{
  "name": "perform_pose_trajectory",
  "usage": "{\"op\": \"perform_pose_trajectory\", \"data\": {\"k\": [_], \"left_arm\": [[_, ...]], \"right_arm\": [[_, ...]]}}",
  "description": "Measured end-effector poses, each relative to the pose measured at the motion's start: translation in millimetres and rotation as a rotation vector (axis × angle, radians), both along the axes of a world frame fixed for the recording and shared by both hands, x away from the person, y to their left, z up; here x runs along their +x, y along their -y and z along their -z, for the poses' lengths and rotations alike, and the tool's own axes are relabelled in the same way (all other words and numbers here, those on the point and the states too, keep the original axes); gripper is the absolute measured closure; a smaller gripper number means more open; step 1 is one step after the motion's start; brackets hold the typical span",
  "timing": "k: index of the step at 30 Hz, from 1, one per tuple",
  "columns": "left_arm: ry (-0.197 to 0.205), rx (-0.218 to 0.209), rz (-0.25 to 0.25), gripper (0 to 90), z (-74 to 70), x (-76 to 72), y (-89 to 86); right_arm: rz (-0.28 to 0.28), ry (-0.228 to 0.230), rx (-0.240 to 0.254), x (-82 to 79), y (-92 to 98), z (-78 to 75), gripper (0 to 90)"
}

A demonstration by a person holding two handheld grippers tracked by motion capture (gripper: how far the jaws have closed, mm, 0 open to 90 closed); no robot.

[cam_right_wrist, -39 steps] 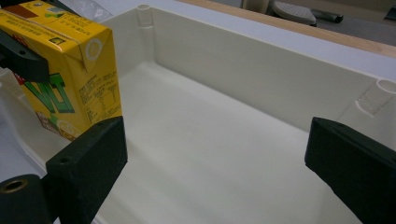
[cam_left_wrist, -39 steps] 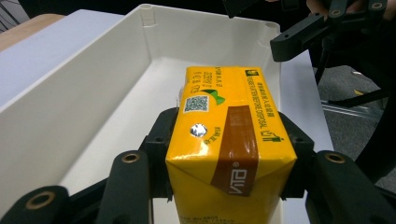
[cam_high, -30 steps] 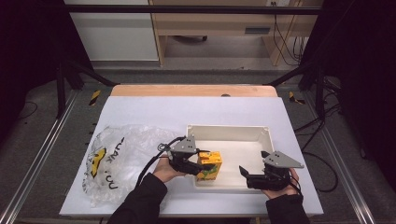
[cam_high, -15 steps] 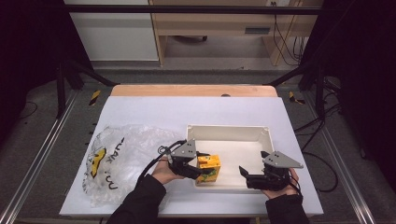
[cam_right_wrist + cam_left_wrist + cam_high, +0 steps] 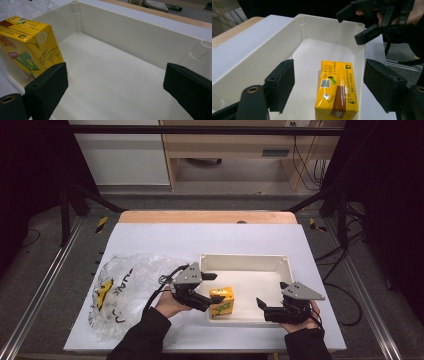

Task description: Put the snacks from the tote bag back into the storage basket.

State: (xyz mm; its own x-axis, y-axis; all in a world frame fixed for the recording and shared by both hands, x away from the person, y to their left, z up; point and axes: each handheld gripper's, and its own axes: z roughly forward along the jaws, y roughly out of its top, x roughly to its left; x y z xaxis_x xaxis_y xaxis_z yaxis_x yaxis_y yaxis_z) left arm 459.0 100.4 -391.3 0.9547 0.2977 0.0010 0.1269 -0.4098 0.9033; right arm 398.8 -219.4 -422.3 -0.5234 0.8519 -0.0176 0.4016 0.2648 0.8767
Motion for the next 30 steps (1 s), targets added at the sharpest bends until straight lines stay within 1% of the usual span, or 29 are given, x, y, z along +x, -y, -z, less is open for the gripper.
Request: {"op": "perform_pose_trajectory", "data": {"k": [1, 2, 3, 4, 5, 6, 7, 10, 11, 12, 14, 15, 17, 19, 20, 22, 23, 24, 25, 26, 27, 28, 29, 30], "left_arm": [[0.002, 0.002, -0.013, 21.2, -3.5, -1.0, -3.3], [0.003, 0.007, -0.047, 20.6, -9.7, -3.2, -10.4], [0.001, 0.008, -0.064, 18.7, -12.3, -4.0, -14.3], [0.001, 0.008, -0.064, 17.5, -12.3, -4.0, -14.3], [-0.004, 0.013, -0.105, 16.7, -17.1, -5.6, -23.1], [-0.004, 0.013, -0.105, 15.6, -17.1, -5.6, -23.1], [-0.009, 0.011, -0.125, 15.6, -19.0, -6.5, -28.1], [-0.017, 0.025, -0.202, 14.6, -23.2, -9.8, -42.9], [-0.015, 0.039, -0.257, 13.6, -24.6, -12.7, -53.0], [-0.015, 0.039, -0.257, 12.6, -24.6, -12.7, -53.0], [-0.014, 0.028, -0.300, 12.6, -24.7, -16.3, -64.5], [-0.009, 0.019, -0.339, 12.6, -24.0, -20.0, -76.3], [-0.007, 0.007, -0.374, 12.6, -22.1, -23.8, -88.2], [-0.005, 0.007, -0.414, 12.6, -18.9, -27.9, -99.8], [-0.005, 0.007, -0.414, 12.6, -18.9, -27.9, -99.8], [-0.004, 0.001, -0.457, 12.6, -14.4, -32.3, -111.6], [-0.009, -0.010, -0.504, 12.6, -9.6, -36.1, -124.3], [-0.009, -0.010, -0.504, 12.6, -9.6, -36.1, -124.3], [-0.018, -0.021, -0.550, 12.6, -4.8, -39.9, -137.0], [-0.018, -0.021, -0.550, 12.6, -4.8, -39.9, -137.0], [-0.024, -0.020, -0.590, 12.6, -0.8, -43.2, -147.2], [-0.025, -0.022, -0.603, 12.6, 0.4, -44.3, -150.0], [-0.033, -0.033, -0.628, 12.6, 3.4, -47.0, -157.2], [-0.037, -0.039, -0.643, 12.6, 5.3, -48.6, -161.6]], "right_arm": [[0.002, 0.001, -0.001, -0.1, 0.0, 0.0, 6.0], [0.004, 0.001, 0.000, -0.2, 0.0, -0.1, 6.0], [0.006, 0.002, 0.000, -0.2, 0.2, -0.2, 6.0], [0.006, 0.002, 0.000, -0.2, 0.2, -0.2, 6.0], [0.009, 0.001, 0.002, -0.3, 0.5, -0.3, 6.0], [0.009, 0.001, 0.002, -0.3, 0.5, -0.3, 6.0], [0.010, 0.002, 0.002, -0.3, 0.7, -0.2, 5.9], [0.015, 0.003, 0.002, -0.4, 1.3, -0.1, 5.9], [0.015, 0.005, 0.001, -0.4, 1.6, -0.1, 5.9], [0.015, 0.005, 0.001, -0.4, 1.6, -0.1, 5.9], [0.020, 0.007, 0.001, -0.6, 1.7, -0.2, 5.8], [0.022, 0.007, 0.002, -0.8, 2.1, -0.6, 5.6], [0.026, 0.007, 0.005, -0.9, 2.5, -0.7, 5.6], [0.027, 0.010, 0.003, -0.8, 3.7, -0.7, 5.5], [0.027, 0.010, 0.003, -0.8, 3.7, -0.7, 5.5], [0.033, 0.010, 0.008, -1.1, 4.3, -0.8, 5.5], [0.036, 0.011, 0.008, -1.2, 5.2, -0.9, 5.4], [0.036, 0.011, 0.008, -1.2, 5.2, -0.9, 5.4], [0.038, 0.011, 0.010, -1.3, 5.9, -1.0, 5.3], [0.038, 0.011, 0.010, -1.3, 5.9, -1.0, 5.3], [0.040, 0.012, 0.009, -1.3, 6.4, -0.9, 5.3], [0.041, 0.010, 0.012, -1.5, 6.7, -0.8, 5.3], [0.042, 0.010, 0.011, -1.6, 6.9, -0.7, 5.3], [0.045, 0.012, 0.009, -1.4, 7.2, -0.5, 5.2]]}}
